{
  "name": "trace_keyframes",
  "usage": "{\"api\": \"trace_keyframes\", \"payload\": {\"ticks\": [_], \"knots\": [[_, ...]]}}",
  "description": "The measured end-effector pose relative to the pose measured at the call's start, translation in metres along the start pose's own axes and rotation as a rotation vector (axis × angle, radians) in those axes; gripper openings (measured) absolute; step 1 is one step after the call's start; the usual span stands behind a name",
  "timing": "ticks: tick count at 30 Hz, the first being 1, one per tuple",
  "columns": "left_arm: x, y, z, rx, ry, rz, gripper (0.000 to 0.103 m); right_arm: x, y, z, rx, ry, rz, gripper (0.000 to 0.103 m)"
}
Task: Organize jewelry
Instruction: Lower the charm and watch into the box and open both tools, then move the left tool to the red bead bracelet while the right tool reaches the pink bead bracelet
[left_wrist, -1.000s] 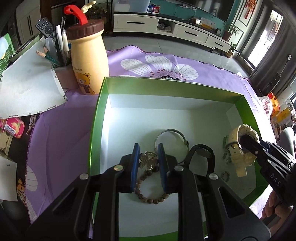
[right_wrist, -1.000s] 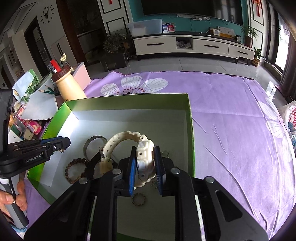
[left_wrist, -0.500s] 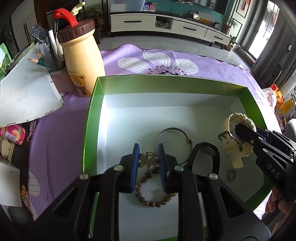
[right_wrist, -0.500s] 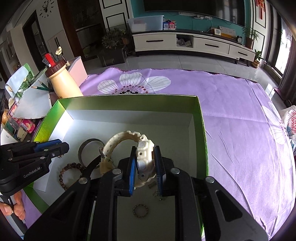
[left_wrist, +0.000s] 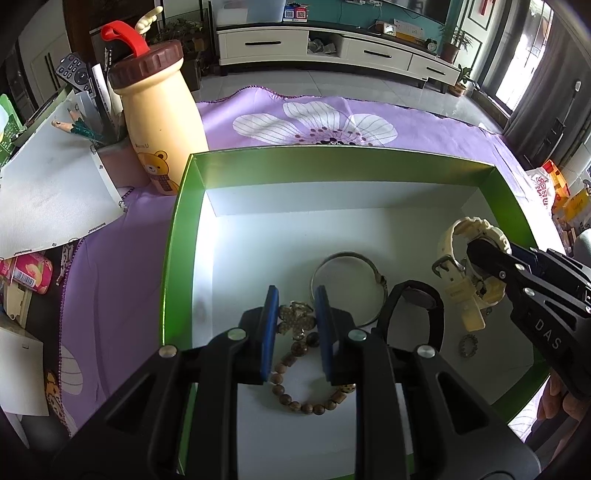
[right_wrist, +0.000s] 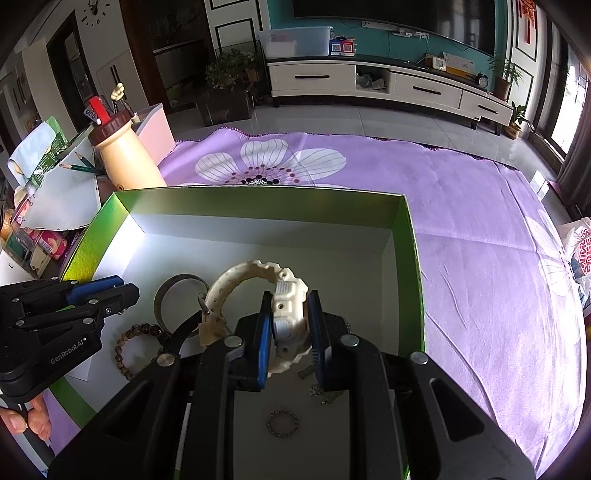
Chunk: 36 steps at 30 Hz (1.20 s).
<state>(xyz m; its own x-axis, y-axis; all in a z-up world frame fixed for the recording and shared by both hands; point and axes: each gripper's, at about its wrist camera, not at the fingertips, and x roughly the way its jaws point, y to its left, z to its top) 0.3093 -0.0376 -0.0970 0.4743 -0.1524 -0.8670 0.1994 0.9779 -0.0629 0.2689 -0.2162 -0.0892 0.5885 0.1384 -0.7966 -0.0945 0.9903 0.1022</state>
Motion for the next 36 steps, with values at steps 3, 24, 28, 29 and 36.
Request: {"api": "trace_keyframes", "payload": {"ticks": [3,24,28,29,36], "knots": [[0.001,0.0,0.0,0.0,0.001,0.0,0.02,0.001,0.0,0.001,0.0,0.003,0.002,0.019],[0.003,-0.001,0.001,0.003,-0.001,0.004,0.021,0.002,0.0,0.002,-0.004,0.009,0.001,0.019],[0.001,-0.001,0.001,-0.003,0.001,-0.019,0.028,-0.001,0.002,0.001,-0.013,-0.007,0.016,0.02],[0.0,-0.002,0.001,-0.003,-0.002,-0.027,0.034,-0.002,0.004,0.0,-0.02,-0.01,0.013,0.02],[-0.023,-0.023,-0.004,0.07,-0.08,0.005,0.074,-0.026,0.01,-0.006,-0.036,-0.097,0.045,0.03]]}}
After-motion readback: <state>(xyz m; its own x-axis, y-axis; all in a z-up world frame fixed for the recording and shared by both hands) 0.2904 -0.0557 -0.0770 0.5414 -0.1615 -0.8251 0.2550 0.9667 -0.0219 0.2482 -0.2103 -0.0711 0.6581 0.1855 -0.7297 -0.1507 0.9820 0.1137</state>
